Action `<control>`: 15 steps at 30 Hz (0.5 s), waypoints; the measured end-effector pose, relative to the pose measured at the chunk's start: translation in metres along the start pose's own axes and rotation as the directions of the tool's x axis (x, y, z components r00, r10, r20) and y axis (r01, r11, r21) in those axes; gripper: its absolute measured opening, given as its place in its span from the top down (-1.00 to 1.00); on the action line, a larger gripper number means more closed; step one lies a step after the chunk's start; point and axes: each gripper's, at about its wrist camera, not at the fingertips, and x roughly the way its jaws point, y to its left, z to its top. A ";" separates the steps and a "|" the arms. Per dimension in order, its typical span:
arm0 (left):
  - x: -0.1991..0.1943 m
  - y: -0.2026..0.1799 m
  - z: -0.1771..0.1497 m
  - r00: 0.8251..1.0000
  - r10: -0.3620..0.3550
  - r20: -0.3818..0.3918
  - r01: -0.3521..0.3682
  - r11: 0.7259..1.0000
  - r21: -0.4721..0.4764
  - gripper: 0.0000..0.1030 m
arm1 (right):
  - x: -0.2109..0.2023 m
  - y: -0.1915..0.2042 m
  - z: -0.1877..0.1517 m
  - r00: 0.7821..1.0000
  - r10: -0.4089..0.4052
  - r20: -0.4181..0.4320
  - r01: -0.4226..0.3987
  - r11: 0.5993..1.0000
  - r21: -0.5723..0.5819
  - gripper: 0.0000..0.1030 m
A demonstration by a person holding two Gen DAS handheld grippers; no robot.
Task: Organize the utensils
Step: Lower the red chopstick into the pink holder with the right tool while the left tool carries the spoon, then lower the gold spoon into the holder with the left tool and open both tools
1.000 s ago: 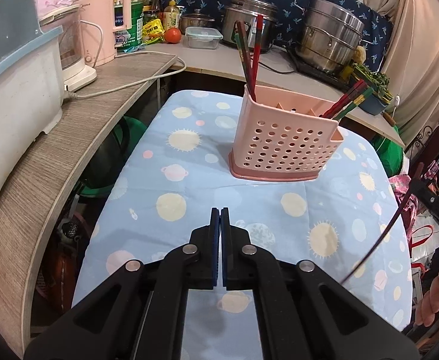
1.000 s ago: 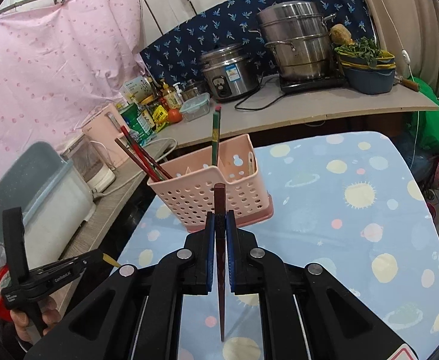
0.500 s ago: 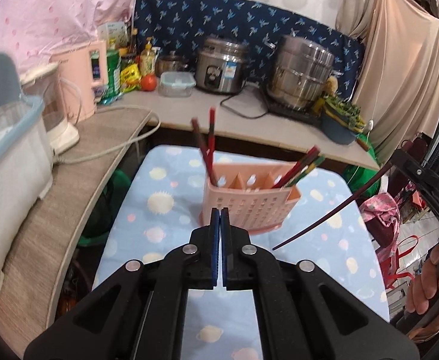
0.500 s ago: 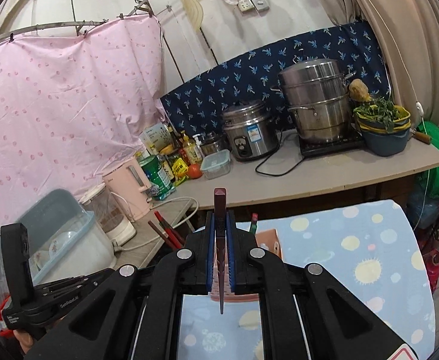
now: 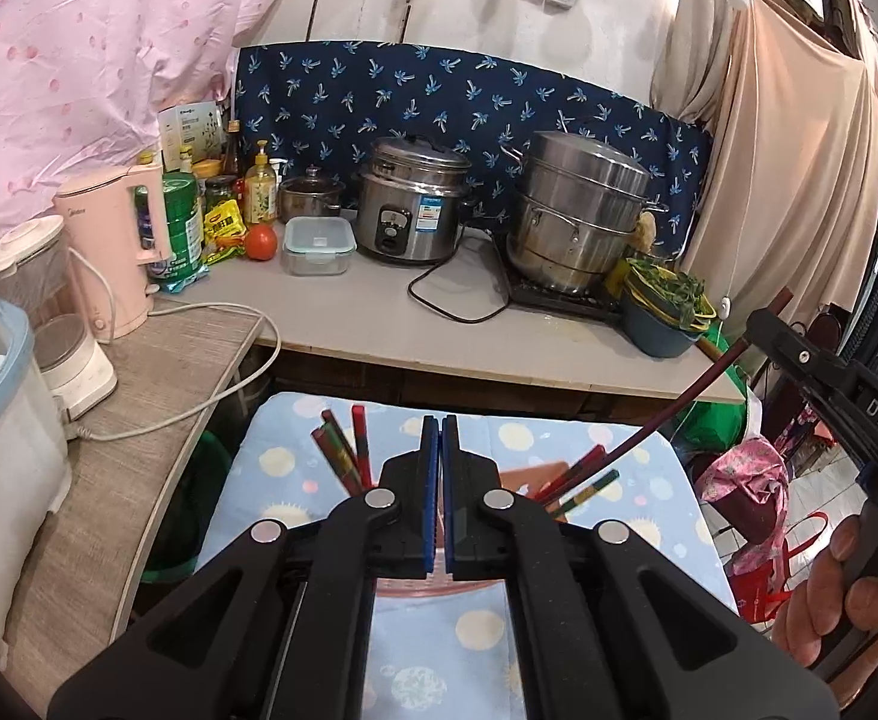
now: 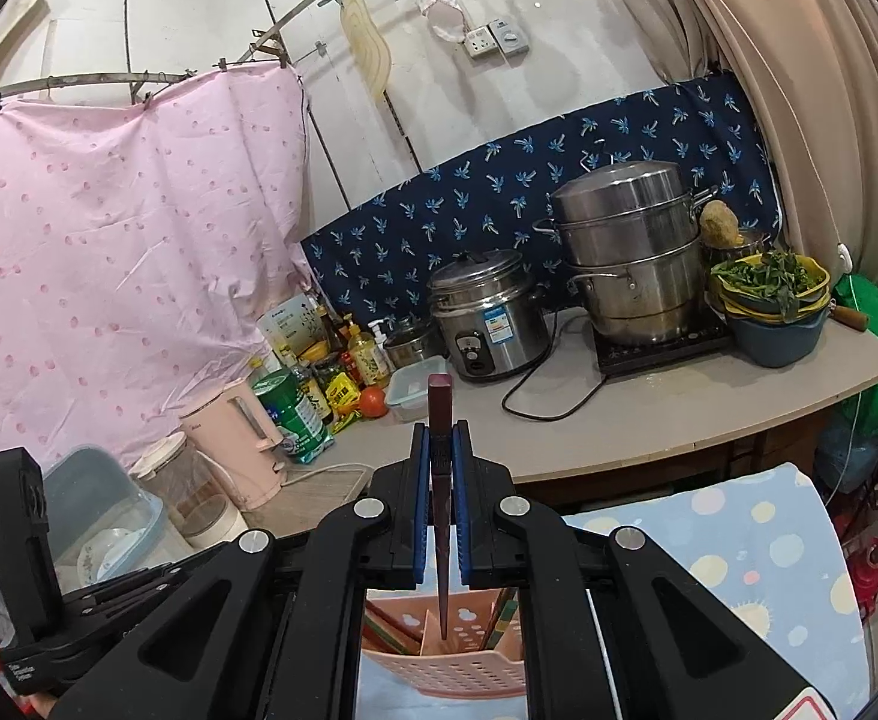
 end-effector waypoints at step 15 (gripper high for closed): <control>0.065 0.006 -0.018 0.996 0.008 -0.086 -0.010 1.000 -0.016 0.99 | 0.052 -0.022 -0.036 0.992 -0.041 -0.120 0.041 0.999 -0.009 0.86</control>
